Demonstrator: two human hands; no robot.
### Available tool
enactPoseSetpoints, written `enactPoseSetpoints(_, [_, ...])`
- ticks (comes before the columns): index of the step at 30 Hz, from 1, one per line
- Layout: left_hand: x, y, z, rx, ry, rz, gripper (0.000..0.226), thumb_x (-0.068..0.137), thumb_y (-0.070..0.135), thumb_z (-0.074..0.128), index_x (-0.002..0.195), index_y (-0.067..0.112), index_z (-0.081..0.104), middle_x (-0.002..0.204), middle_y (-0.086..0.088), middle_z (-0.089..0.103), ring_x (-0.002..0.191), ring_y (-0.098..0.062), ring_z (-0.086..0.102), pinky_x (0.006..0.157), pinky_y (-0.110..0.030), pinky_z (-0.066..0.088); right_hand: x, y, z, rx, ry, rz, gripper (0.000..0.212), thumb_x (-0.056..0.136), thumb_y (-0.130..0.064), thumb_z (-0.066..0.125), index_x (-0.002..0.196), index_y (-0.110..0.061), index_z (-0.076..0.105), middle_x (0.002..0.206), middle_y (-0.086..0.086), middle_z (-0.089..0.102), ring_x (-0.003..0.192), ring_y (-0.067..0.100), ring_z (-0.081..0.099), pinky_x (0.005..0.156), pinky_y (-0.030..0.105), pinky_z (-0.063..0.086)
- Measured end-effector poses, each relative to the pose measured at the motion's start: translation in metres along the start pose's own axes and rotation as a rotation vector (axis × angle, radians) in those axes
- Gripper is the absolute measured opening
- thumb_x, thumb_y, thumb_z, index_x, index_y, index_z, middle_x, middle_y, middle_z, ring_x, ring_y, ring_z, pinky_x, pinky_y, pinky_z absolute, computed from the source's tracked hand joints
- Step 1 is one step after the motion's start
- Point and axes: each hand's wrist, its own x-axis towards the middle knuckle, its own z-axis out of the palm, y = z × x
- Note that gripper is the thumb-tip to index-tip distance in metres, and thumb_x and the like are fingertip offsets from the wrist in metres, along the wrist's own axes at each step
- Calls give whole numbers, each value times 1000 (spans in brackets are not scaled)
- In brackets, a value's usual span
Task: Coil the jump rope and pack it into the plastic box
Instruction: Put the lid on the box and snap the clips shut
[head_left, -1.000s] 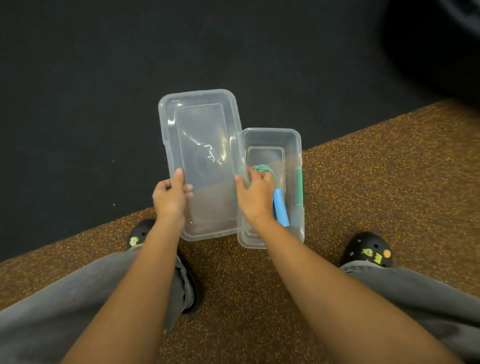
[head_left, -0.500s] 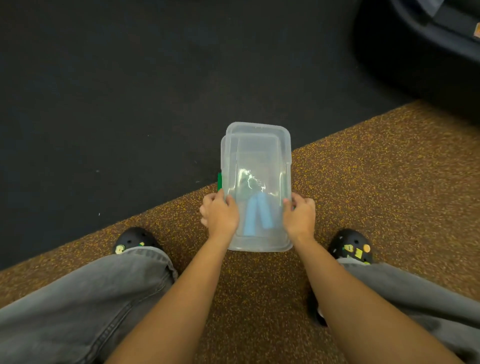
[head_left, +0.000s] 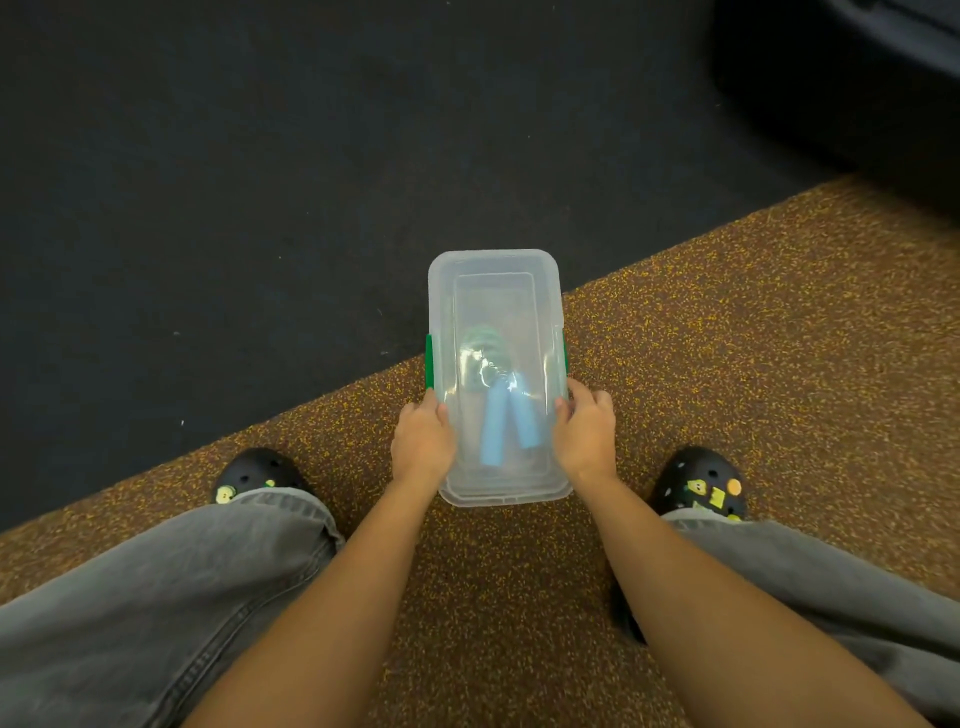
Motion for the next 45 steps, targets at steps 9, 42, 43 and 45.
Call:
enactPoseSetpoints(9, [10,-4,-2,-96,64,22,34,96,25,37,116,11,61,112,-16,60,94,-29,58,81,-36,46,8,0,3,10,19,-18,40,95,-15,41,135,-8,42,121,18,45,108,32,49,99,35,36])
enactPoseSetpoints(42, [65,53,-6,798,-153,449,137,59,72,63,139,3,-25,149,-22,-31,137,-37,-28,112,-48,-13,107,-67,13,-691,-44,-507,83,88,-60,26,146,-9,-3,157,12,-9,144,27,-12,116,46,-9])
enactPoseSetpoints(43, [66,53,-5,818,-156,447,138,59,72,63,139,3,-25,148,-22,-32,137,-37,-28,112,-48,-13,108,-67,15,-670,-50,-507,83,88,-59,28,146,-8,-3,157,12,-10,144,28,-13,116,45,-7])
enactPoseSetpoints(45, [67,53,-3,828,-157,445,139,58,72,64,138,3,-27,148,-22,-32,137,-37,-27,112,-49,-12,109,-68,16,-632,-56,-499,83,88,-58,30,146,-8,-3,157,13,-11,144,28,-13,117,45,-4])
